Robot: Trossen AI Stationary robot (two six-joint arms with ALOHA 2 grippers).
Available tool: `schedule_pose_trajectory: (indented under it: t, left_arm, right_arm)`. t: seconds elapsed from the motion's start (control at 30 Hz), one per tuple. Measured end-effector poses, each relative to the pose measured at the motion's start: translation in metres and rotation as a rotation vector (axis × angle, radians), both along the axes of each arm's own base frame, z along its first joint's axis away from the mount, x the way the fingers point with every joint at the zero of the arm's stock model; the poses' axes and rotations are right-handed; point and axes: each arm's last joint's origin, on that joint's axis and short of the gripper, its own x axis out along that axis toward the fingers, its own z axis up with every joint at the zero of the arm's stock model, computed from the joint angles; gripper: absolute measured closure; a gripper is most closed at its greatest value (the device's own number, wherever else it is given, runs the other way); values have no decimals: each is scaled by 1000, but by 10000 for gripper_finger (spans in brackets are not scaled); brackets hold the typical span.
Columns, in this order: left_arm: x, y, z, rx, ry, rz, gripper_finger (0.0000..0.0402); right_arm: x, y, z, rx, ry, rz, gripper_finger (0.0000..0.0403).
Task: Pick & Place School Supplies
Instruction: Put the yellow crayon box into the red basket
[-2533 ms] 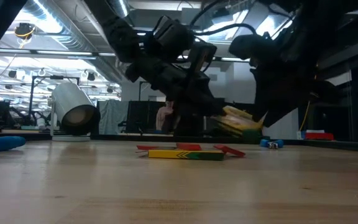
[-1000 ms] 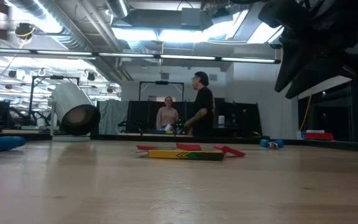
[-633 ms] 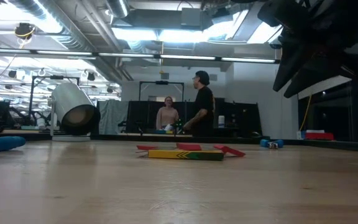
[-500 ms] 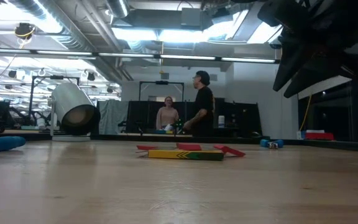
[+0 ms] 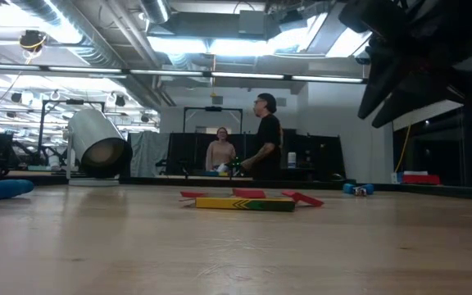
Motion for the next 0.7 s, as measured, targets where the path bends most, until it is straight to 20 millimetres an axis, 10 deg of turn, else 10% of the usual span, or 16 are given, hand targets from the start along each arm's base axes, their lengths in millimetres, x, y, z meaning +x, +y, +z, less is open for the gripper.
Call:
schedule_pose_trajectory:
  t: [0.7]
  left_arm:
    - [2,-29,-36,146,16,-16,400]
  right_arm:
    - [3,2,1,21,-23,26,295]
